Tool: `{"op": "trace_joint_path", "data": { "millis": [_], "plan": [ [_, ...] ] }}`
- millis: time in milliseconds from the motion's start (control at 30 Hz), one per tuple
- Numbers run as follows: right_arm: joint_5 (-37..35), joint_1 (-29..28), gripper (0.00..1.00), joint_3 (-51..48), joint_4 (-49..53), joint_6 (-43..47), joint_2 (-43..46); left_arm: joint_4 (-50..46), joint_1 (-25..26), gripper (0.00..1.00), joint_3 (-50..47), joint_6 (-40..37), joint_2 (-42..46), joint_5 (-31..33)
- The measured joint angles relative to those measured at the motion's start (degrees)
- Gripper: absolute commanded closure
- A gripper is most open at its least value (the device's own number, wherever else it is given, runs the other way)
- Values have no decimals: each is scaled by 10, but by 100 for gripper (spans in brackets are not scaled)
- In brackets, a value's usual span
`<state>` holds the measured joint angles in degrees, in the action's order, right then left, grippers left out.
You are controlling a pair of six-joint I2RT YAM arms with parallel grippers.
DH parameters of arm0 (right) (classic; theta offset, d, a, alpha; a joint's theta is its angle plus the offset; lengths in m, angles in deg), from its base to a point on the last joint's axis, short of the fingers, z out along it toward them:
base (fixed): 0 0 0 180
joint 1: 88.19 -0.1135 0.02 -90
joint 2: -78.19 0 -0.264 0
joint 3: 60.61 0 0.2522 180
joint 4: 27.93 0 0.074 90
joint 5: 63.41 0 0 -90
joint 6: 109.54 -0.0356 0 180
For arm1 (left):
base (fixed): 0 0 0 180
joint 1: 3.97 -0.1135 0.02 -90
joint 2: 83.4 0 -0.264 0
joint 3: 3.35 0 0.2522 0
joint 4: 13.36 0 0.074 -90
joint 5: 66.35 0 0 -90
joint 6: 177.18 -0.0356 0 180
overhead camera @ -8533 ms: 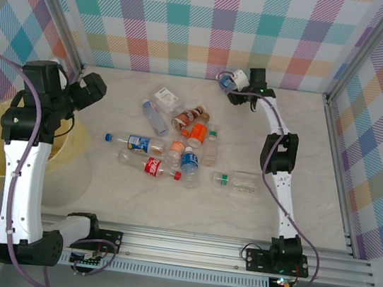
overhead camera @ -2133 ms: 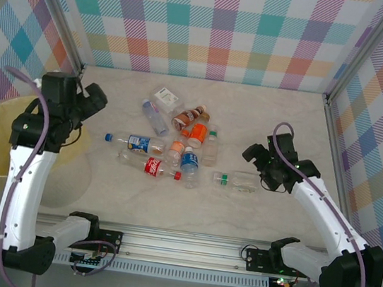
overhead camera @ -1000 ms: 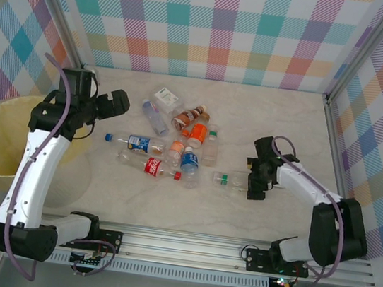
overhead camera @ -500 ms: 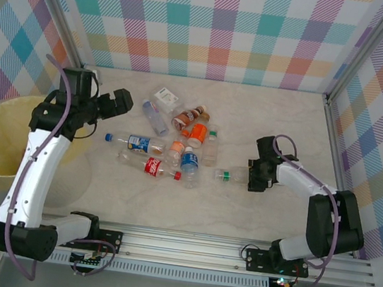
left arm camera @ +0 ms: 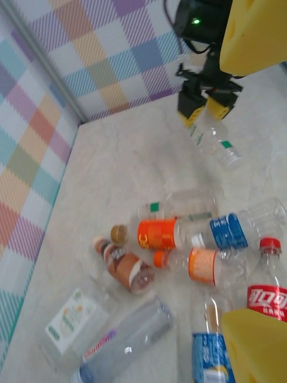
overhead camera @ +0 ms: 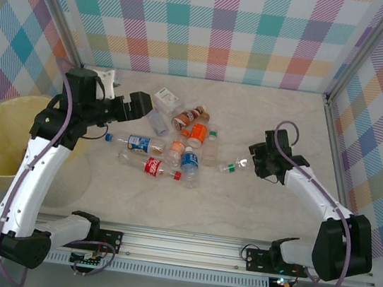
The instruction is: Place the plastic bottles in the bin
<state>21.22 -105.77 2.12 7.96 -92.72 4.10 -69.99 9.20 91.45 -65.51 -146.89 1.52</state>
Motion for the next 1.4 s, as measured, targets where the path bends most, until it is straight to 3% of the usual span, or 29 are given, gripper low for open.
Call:
{"op": "trace_joint_path", "data": {
  "millis": [300, 700, 1067, 1400],
  "plan": [
    [31, -1, 57, 59, -70, 118, 3, 52, 128, 0, -26, -5, -26, 12],
    [150, -12, 56, 111, -153, 195, -14, 144, 235, 0, -71, -70, -121, 23],
    [224, -38, 56, 138, -167, 218, -15, 207, 254, 2, -62, -168, -196, -9],
    [272, -64, 54, 138, -193, 214, -15, 296, 259, 0, -45, -160, -262, 8]
  ]
}}
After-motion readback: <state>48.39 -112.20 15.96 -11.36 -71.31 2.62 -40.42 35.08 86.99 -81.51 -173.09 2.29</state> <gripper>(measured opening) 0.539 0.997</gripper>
